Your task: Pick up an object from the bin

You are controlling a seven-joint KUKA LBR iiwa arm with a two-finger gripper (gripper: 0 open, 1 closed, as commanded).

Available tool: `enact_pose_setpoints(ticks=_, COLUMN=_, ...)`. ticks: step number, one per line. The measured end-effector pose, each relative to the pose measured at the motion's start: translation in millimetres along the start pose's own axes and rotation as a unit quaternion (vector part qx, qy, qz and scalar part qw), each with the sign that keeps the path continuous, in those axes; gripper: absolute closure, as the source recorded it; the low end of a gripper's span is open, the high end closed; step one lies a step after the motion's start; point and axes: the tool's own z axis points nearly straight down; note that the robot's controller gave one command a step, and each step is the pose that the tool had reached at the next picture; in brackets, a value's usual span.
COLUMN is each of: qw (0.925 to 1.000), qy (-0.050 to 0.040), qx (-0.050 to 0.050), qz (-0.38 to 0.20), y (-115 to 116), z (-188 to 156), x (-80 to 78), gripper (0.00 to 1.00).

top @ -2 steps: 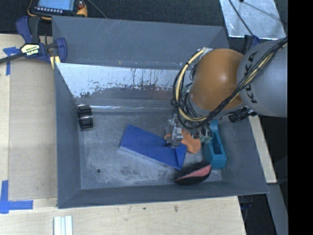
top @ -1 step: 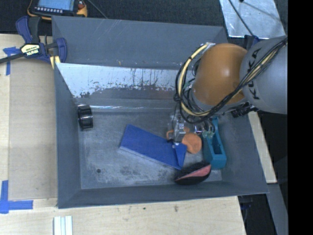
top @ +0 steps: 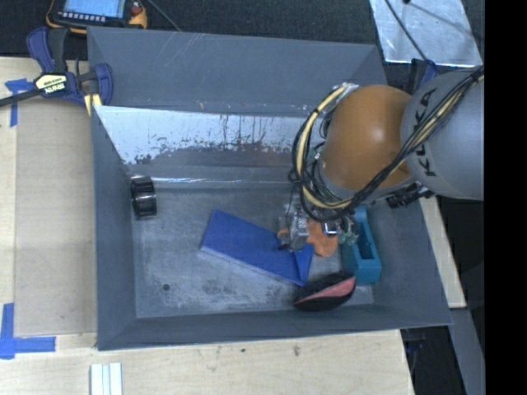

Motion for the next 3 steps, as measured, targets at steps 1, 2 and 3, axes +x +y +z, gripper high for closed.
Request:
enact_pose_setpoints(ticks=1, qw=1.0, qy=0.0019, qx=0.0, qz=-0.009, y=9, z=-29, x=4.4, gripper=1.0)
enact_pose_setpoints(ticks=2, qw=0.9999, qy=-0.0023, qx=0.0, qz=-0.016, y=8, z=-46, x=-1.3, gripper=1.0)
enact_pose_setpoints(ticks=3, qw=0.9996, qy=-0.0035, qx=0.0, qz=-0.029, y=4, z=8, x=-7.5, gripper=1.0)
